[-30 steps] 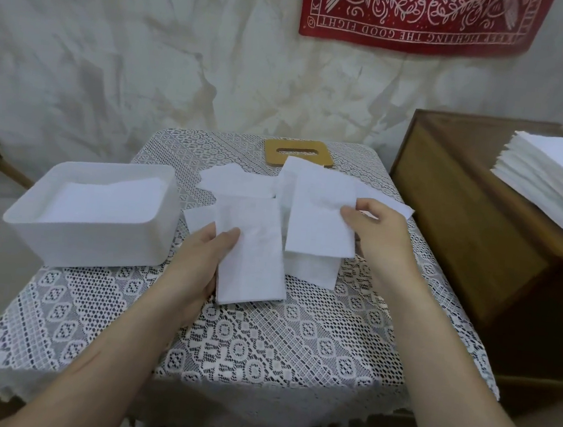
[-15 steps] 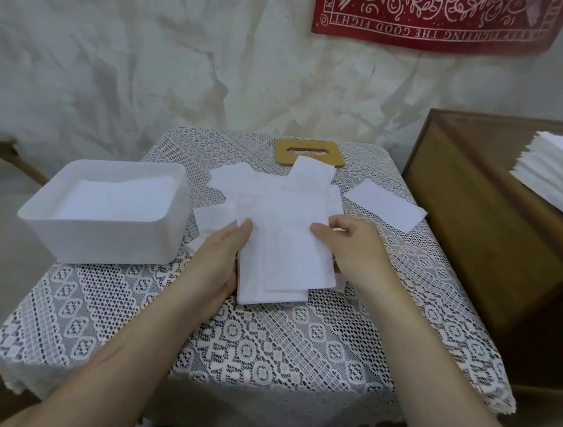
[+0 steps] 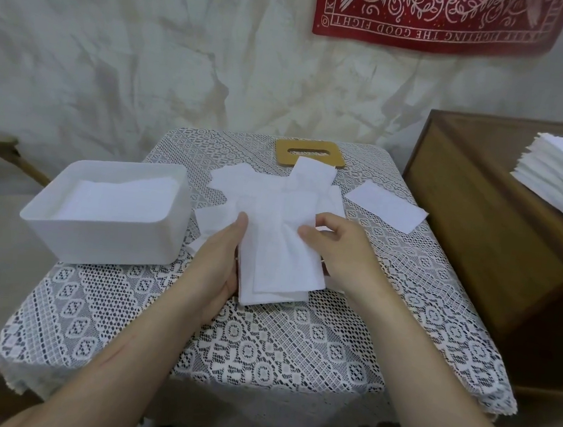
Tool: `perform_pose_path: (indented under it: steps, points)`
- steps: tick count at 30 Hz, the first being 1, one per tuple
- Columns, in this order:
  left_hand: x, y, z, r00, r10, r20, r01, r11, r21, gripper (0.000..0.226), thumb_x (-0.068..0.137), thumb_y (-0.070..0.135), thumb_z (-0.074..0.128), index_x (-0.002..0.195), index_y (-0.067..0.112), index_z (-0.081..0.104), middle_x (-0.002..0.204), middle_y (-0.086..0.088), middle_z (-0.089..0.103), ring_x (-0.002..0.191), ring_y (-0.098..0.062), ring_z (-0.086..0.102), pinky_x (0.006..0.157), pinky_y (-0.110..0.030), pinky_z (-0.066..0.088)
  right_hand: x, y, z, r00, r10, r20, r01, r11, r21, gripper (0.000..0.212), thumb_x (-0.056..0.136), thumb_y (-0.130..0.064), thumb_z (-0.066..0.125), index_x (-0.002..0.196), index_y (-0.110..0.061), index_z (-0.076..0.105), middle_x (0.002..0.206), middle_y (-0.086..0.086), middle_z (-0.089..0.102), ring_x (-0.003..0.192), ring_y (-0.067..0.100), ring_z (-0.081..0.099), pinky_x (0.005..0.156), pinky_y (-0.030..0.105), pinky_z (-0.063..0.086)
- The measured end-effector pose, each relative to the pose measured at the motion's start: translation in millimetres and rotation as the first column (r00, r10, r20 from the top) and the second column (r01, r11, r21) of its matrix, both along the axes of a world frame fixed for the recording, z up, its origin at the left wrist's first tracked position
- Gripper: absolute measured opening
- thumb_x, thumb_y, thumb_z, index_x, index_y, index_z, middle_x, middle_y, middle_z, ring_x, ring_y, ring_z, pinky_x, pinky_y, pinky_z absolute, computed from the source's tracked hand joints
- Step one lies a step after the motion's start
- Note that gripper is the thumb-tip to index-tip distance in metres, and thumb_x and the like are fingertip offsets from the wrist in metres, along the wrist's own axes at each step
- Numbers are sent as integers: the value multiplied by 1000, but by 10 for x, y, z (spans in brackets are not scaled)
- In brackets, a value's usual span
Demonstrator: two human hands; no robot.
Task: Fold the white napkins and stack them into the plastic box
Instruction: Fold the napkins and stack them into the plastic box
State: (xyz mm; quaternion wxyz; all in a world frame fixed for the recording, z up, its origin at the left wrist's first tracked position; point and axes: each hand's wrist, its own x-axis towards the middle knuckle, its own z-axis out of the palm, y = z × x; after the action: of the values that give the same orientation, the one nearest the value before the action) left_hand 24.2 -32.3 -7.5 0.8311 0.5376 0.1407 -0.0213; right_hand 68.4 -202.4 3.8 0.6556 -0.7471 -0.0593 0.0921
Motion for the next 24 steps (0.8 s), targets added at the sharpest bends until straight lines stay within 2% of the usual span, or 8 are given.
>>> perform_pose_path:
  steps: [4,7,9,13,15,17,20,24]
  points:
    - [6,7,-4,1000,10,-13,-10,1000,-5,39,111,37,40,133,13,62,121,-1,77,110,-14,73,87,-33,56,-8,-21,8,1000,-20,-20,20,1000,-5,10,97,-24,67,97,-15,71,96,10,78,94,27,75,76,59,62]
    - [4,2,-3,1000,-6,-11,6,1000,8,39,112,36,38,131,14,63,119,1,77,109,-12,74,88,-33,56,7,-37,-24,996,-82,41,86,991,-107,15,84,-45,69,84,-30,71,88,1,77,90,26,75,73,61,62]
    - [6,3,-2,1000,-6,-6,6,1000,6,39,112,36,37,131,13,62,119,1,77,109,-11,74,87,-31,56,43,-47,-69,994,-92,65,99,988,-121,18,76,-50,65,85,-36,71,88,-3,76,89,25,74,76,61,61]
    - [8,7,-8,1000,3,-1,-3,1000,5,38,112,37,38,132,14,62,119,1,77,108,-12,74,84,-31,58,7,-17,-7,996,-75,53,78,995,-55,7,93,-30,67,90,-27,72,91,2,77,91,28,74,77,62,60]
    - [6,7,-5,1000,-2,2,2,1000,11,38,111,38,38,130,16,62,119,1,77,108,-14,74,81,-32,60,10,-18,-10,999,-51,1,51,999,3,8,99,-19,64,94,-19,72,96,6,77,91,26,75,72,55,63]
    - [6,4,-4,1000,0,9,0,1000,4,38,111,39,40,130,15,63,120,-1,77,109,-15,74,84,-34,59,15,-17,-26,1000,-16,-22,16,1000,20,8,100,-18,63,99,-15,71,98,7,77,88,22,75,69,47,64]
    - [7,2,-6,999,-19,30,19,1000,7,39,110,39,41,130,15,64,120,-1,77,110,-15,74,88,-35,56,10,2,-36,1000,8,-21,-8,1000,15,9,100,-17,63,102,-12,70,99,8,77,84,20,75,69,43,64]
    - [-1,9,-15,996,-57,67,53,997,62,36,109,35,45,130,13,64,122,-2,76,113,-18,73,89,-35,58,-4,51,-46,1000,-11,-4,11,1000,9,8,99,-15,63,98,-14,71,97,10,78,87,25,75,74,53,63]
